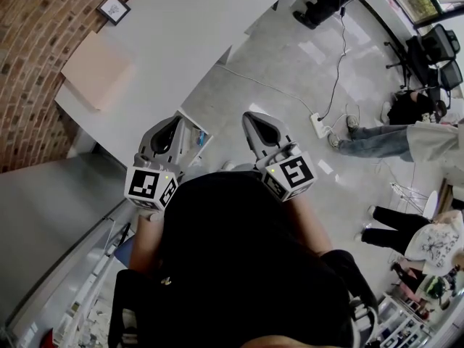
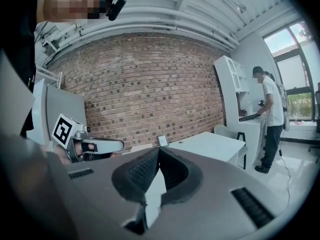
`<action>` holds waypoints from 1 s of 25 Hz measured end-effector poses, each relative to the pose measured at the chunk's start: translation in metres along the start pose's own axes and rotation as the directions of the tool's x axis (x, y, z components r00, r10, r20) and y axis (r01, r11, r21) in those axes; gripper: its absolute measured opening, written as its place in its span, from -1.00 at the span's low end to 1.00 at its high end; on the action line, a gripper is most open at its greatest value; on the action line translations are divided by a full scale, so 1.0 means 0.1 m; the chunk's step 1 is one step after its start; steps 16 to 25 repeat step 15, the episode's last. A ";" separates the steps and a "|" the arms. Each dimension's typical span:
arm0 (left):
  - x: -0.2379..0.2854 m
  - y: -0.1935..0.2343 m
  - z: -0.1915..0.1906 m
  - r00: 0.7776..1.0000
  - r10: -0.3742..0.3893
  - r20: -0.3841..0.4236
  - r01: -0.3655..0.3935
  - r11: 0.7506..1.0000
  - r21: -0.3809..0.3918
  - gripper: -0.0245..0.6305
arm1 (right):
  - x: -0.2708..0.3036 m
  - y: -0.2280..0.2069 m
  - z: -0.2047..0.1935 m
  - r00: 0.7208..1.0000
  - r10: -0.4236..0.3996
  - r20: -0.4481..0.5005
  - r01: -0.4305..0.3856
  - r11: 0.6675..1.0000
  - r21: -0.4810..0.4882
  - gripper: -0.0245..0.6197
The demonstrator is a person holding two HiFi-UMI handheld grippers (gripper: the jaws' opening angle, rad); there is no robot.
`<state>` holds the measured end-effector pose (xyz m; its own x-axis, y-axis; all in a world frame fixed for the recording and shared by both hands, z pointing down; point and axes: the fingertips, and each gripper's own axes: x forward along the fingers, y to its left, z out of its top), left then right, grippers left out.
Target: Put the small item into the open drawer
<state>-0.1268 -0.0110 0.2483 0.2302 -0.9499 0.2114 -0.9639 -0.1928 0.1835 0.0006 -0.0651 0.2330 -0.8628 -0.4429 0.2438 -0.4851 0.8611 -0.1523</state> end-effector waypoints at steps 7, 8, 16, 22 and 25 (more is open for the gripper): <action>-0.06 -0.03 -0.02 1.000 0.022 0.005 -0.022 1.000 -0.003 -0.92 | -0.12 -0.04 0.00 1.000 -0.008 -0.004 0.008 1.000 -0.011 -0.89; -0.07 -0.04 -0.02 1.000 0.022 0.005 -0.022 1.000 -0.003 -0.92 | -0.13 -0.04 0.01 1.000 -0.010 -0.002 0.010 1.000 -0.010 -0.89; -0.17 -0.06 -0.09 1.000 0.027 -0.003 -0.027 1.000 -0.006 -0.92 | -0.14 -0.04 0.00 1.000 -0.014 -0.003 0.014 1.000 -0.020 -0.89; -0.17 -0.06 -0.09 1.000 0.027 -0.003 -0.027 1.000 -0.006 -0.92 | -0.14 -0.04 0.00 1.000 -0.014 -0.003 0.014 1.000 -0.020 -0.89; -0.17 -0.06 -0.09 1.000 0.027 -0.003 -0.027 1.000 -0.006 -0.92 | -0.14 -0.04 0.00 1.000 -0.014 -0.003 0.014 1.000 -0.020 -0.89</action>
